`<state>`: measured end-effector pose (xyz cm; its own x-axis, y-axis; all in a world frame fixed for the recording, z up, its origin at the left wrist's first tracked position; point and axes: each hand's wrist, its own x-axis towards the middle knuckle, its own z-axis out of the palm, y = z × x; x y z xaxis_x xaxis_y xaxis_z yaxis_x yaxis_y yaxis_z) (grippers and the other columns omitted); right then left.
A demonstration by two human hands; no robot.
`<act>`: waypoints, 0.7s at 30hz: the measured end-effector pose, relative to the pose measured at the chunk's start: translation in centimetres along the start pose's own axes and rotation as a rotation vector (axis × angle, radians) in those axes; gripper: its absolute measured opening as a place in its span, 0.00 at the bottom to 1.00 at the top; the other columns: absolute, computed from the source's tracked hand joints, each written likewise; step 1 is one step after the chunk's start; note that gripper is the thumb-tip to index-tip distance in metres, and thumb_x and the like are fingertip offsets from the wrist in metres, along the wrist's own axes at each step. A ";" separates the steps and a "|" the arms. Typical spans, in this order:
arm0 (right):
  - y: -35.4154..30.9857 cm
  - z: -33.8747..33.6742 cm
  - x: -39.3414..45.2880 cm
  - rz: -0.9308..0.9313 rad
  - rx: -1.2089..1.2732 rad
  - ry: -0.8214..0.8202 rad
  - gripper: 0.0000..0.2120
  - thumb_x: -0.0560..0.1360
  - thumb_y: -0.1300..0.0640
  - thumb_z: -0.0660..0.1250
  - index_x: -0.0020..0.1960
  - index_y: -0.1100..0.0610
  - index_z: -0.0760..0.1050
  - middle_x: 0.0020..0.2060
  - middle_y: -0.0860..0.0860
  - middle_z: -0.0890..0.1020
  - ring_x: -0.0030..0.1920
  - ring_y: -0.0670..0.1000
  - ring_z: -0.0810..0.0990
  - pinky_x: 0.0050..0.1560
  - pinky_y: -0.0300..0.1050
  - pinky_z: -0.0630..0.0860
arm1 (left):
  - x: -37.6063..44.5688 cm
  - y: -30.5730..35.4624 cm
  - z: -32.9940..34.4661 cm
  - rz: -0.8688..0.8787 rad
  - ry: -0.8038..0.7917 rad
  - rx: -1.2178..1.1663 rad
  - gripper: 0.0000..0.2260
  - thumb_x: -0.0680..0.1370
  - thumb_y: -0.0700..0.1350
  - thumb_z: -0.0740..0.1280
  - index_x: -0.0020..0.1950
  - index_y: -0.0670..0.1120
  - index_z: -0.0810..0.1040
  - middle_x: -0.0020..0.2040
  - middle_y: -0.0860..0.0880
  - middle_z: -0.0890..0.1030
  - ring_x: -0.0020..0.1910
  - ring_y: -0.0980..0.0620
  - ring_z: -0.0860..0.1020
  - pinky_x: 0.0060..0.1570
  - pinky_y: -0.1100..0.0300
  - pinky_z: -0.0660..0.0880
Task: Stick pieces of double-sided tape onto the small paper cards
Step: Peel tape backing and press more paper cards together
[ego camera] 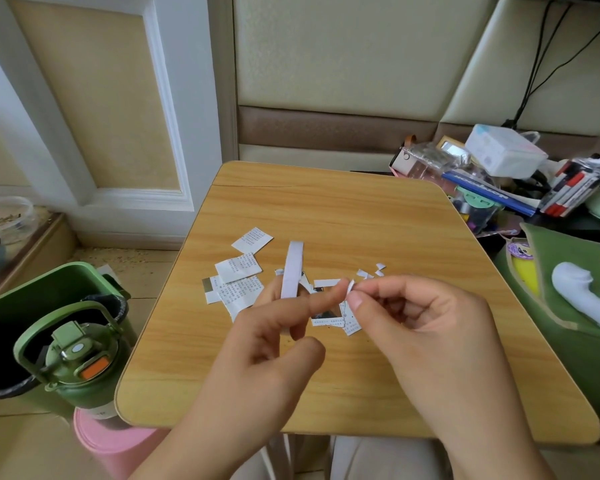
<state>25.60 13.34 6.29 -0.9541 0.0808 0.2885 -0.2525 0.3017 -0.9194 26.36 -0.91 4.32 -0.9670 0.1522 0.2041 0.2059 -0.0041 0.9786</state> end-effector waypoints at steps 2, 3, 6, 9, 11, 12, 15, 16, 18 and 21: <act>0.0 0.0 0.0 -0.006 0.002 -0.004 0.07 0.67 0.56 0.76 0.37 0.43 0.83 0.33 0.48 0.84 0.34 0.51 0.80 0.36 0.38 0.76 | 0.0 0.1 0.0 0.001 -0.011 0.009 0.23 0.66 0.38 0.63 0.50 0.64 0.83 0.34 0.54 0.67 0.40 0.61 0.69 0.53 0.77 0.62; 0.1 0.0 0.0 -0.009 0.000 -0.006 0.07 0.67 0.56 0.76 0.37 0.43 0.83 0.33 0.48 0.84 0.34 0.50 0.80 0.35 0.37 0.76 | 0.0 0.0 -0.1 0.001 -0.015 0.008 0.23 0.66 0.39 0.63 0.50 0.64 0.83 0.34 0.54 0.67 0.39 0.59 0.68 0.52 0.76 0.63; 0.1 -0.1 0.0 -0.015 -0.004 -0.011 0.08 0.68 0.57 0.76 0.37 0.44 0.83 0.33 0.48 0.83 0.34 0.51 0.80 0.36 0.38 0.75 | 0.0 -0.2 -0.1 -0.025 -0.028 -0.051 0.20 0.63 0.43 0.66 0.49 0.63 0.83 0.34 0.55 0.68 0.39 0.57 0.67 0.49 0.66 0.64; 0.1 -0.2 -0.1 -0.017 -0.009 -0.015 0.09 0.68 0.58 0.75 0.37 0.44 0.82 0.33 0.48 0.83 0.34 0.51 0.79 0.36 0.39 0.75 | 0.0 -0.3 -0.1 -0.031 -0.043 -0.091 0.20 0.61 0.50 0.64 0.50 0.63 0.83 0.34 0.55 0.67 0.39 0.61 0.68 0.53 0.60 0.61; 0.1 -0.2 -0.1 -0.019 -0.002 -0.016 0.07 0.67 0.55 0.74 0.38 0.43 0.82 0.33 0.46 0.84 0.34 0.49 0.79 0.36 0.37 0.75 | 0.0 -0.4 -0.1 -0.035 -0.048 -0.130 0.20 0.60 0.50 0.65 0.49 0.61 0.84 0.34 0.55 0.67 0.38 0.61 0.69 0.54 0.60 0.61; 0.0 -0.1 0.0 -0.019 0.001 -0.017 0.06 0.66 0.54 0.72 0.38 0.43 0.82 0.33 0.46 0.84 0.34 0.48 0.79 0.36 0.37 0.75 | 0.0 -0.4 -0.1 -0.044 -0.054 -0.157 0.20 0.60 0.50 0.65 0.49 0.60 0.84 0.34 0.55 0.67 0.38 0.60 0.68 0.51 0.61 0.62; 0.1 -0.1 -0.1 -0.025 0.013 -0.018 0.07 0.65 0.54 0.70 0.38 0.42 0.82 0.33 0.45 0.84 0.34 0.49 0.79 0.36 0.37 0.76 | 0.0 -0.4 -0.2 -0.081 -0.063 -0.207 0.21 0.58 0.49 0.66 0.50 0.58 0.85 0.36 0.54 0.67 0.37 0.58 0.67 0.45 0.62 0.63; 0.0 -0.1 -0.1 -0.026 0.013 -0.015 0.07 0.65 0.54 0.70 0.38 0.42 0.82 0.33 0.45 0.84 0.34 0.49 0.79 0.36 0.38 0.76 | 0.0 -0.4 -0.2 -0.084 -0.063 -0.203 0.21 0.58 0.49 0.66 0.50 0.59 0.85 0.36 0.54 0.67 0.37 0.58 0.66 0.44 0.62 0.63; 0.0 -0.1 -0.1 -0.028 0.008 -0.012 0.07 0.66 0.55 0.72 0.38 0.42 0.82 0.33 0.45 0.84 0.33 0.49 0.79 0.35 0.37 0.75 | -0.1 -0.3 -0.1 -0.069 -0.061 -0.148 0.20 0.60 0.48 0.66 0.50 0.60 0.84 0.35 0.55 0.67 0.38 0.58 0.67 0.45 0.63 0.63; 0.0 -0.3 -0.1 -0.013 -0.004 -0.011 0.09 0.67 0.57 0.75 0.38 0.42 0.82 0.32 0.45 0.84 0.33 0.49 0.79 0.34 0.36 0.75 | -0.1 -0.3 0.0 -0.025 -0.025 -0.002 0.22 0.64 0.41 0.64 0.50 0.64 0.83 0.34 0.58 0.67 0.39 0.59 0.67 0.46 0.70 0.64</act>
<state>25.76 13.58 6.37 -0.9525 0.0667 0.2972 -0.2639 0.3069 -0.9145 26.39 -0.89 4.03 -0.9679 0.1768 0.1786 0.1811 -0.0022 0.9835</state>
